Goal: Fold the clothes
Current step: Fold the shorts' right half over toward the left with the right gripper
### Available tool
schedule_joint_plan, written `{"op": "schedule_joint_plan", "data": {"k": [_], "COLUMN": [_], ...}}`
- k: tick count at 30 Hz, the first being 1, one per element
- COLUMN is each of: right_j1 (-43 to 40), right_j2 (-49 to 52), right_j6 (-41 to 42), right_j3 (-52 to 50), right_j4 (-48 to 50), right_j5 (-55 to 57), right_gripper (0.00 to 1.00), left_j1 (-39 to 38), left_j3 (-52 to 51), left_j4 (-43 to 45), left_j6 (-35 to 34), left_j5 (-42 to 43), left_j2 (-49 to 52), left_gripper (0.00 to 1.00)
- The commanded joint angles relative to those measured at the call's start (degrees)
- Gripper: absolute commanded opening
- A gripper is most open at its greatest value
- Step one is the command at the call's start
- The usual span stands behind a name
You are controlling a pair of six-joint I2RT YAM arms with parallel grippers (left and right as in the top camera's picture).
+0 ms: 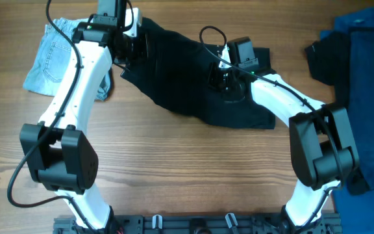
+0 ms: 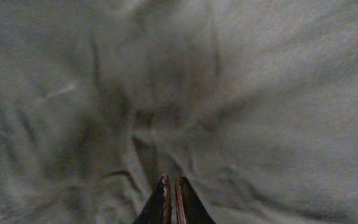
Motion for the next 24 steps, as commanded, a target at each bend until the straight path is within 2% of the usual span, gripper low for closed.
{"op": "schedule_joint_plan", "data": {"k": [1, 6, 9, 12, 16, 19, 21, 24], "right_j1": [1.73, 3.89, 5.38, 6.38, 5.75, 5.11, 4.09, 2.25], "right_j2": [-0.85, 4.55, 10.43, 14.25, 10.67, 5.75, 3.26, 3.45], "right_j6": [-0.39, 2.99, 3.19, 6.40, 1.38, -2.05, -2.14, -2.14], "right_j3": [0.72, 0.72, 0.72, 0.72, 1.95, 3.65, 4.11, 4.11], "right_j4": [1.99, 4.22, 11.91, 13.94, 14.49, 14.32, 15.04, 17.46], "right_j5": [6.73, 8.72, 2.97, 2.69, 1.05, 4.68, 9.14, 9.49], "right_gripper": [0.05, 0.04, 0.04, 0.04, 0.05, 0.04, 0.04, 0.04], "left_j1": [-0.15, -0.15, -0.33, -1.31, -2.45, -2.62, -2.62, -2.67], "left_j3": [2.25, 2.25, 2.25, 2.25, 2.25, 2.25, 2.25, 2.25], "left_j4": [-0.04, -0.22, -0.44, -0.57, -0.76, -1.20, -1.29, -1.49], "left_j6": [-1.07, -3.52, -3.58, -3.58, -3.58, -3.58, -3.58, -3.58], "left_j5": [-0.11, 0.94, 0.96, 0.94, 0.94, 0.92, 0.92, 0.92], "left_j2": [-2.23, -2.23, -2.36, -3.54, -5.66, -5.64, -5.64, -5.64], "left_gripper": [0.09, 0.08, 0.07, 0.07, 0.07, 0.07, 0.07, 0.07]}}
